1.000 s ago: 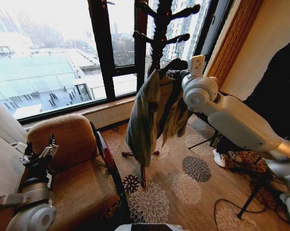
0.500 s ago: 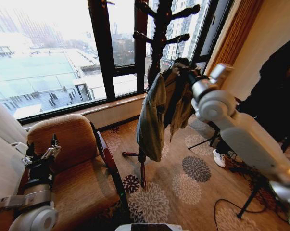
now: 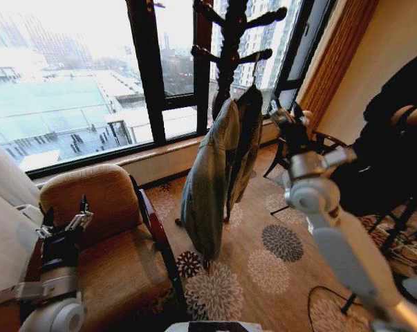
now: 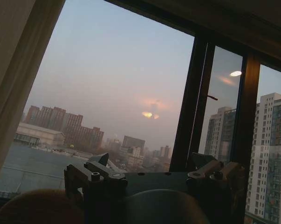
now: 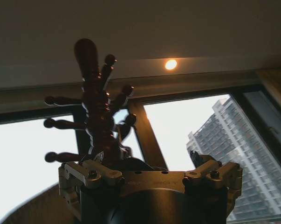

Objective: Pick up the clothes from the bed and hang them on the clothes hanger.

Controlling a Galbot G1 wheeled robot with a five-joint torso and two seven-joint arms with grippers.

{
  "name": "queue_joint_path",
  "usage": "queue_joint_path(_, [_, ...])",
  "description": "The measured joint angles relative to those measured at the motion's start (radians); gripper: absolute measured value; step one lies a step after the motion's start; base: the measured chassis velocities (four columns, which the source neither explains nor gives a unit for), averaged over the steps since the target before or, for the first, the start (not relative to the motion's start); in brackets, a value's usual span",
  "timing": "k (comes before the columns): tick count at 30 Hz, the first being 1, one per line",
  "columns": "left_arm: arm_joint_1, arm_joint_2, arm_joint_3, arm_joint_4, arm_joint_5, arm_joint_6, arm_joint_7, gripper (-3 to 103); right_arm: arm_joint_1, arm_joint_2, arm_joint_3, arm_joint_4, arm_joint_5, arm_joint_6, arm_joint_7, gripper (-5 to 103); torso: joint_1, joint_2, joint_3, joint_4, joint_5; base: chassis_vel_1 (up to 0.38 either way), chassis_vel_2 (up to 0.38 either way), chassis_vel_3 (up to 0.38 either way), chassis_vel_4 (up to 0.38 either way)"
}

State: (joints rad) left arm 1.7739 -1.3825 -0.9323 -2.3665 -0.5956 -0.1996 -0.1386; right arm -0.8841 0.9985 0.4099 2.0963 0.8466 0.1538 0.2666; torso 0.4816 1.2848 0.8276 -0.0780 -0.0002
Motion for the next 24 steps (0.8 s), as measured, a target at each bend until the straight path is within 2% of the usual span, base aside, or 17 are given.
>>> queue_joint_path(1, [0.001,0.000,0.000,0.000,0.002,0.000,-0.001,100,-0.024,0.022,0.010,0.000,-0.023,0.002,-0.007,100,0.000,0.000,0.000,-0.0001,0.0001,0.000,0.000,0.000,0.000])
queue_joint_path(2, [0.005,0.000,-0.001,0.000,0.006,0.001,-0.004,100,-0.091,0.095,0.037,0.001,-0.090,0.004,-0.020,100,0.000,0.000,0.000,0.0001,0.0002,0.000,0.000,0.000,0.000])
queue_joint_path(6, [0.009,0.000,0.001,-0.003,0.007,0.001,-0.004,100,-0.150,0.177,0.073,0.009,-0.160,0.003,-0.025,100,0.000,0.000,0.000,0.0001,0.0001,0.000,0.000,0.000,0.000])
queue_joint_path(8, [0.011,0.003,0.005,-0.008,0.007,0.001,0.003,100,-0.236,0.261,0.122,0.051,-0.221,-0.035,-0.002,100,0.000,0.000,0.000,0.0001,0.0001,0.000,0.000,0.000,0.000])
queue_joint_path(12, [0.015,0.005,0.006,-0.018,0.007,-0.003,0.017,100,-0.340,0.304,0.177,0.122,-0.267,-0.079,0.009,100,0.000,0.000,0.000,-0.0002,0.0002,0.000,0.000,0.000,0.000])
queue_joint_path(14, [0.017,0.005,0.008,-0.022,0.010,-0.004,0.019,100,-0.366,0.310,0.191,0.151,-0.258,-0.084,0.009,100,0.000,0.000,0.000,-0.0003,0.0002,0.000,0.000,0.000,0.000])
queue_joint_path(16, [0.019,0.004,0.012,-0.026,0.018,-0.004,0.021,100,-0.398,0.318,0.209,0.199,-0.208,-0.085,0.012,100,0.000,0.000,0.000,-0.0001,0.0000,0.000,0.000,0.000,0.000])
queue_joint_path(20, [0.027,-0.004,0.023,-0.036,0.028,-0.008,0.031,100,-0.453,0.344,0.238,0.245,-0.168,-0.067,0.009,100,0.000,0.000,0.000,0.0002,0.0000,0.000,0.000,0.000,0.000])
queue_joint_path(24, [0.038,-0.002,0.035,-0.045,0.031,-0.020,0.055,100,-0.530,0.372,0.258,0.263,-0.215,-0.038,-0.004,100,0.000,0.000,0.000,-0.0003,0.0002,0.000,0.000,0.000,0.000])
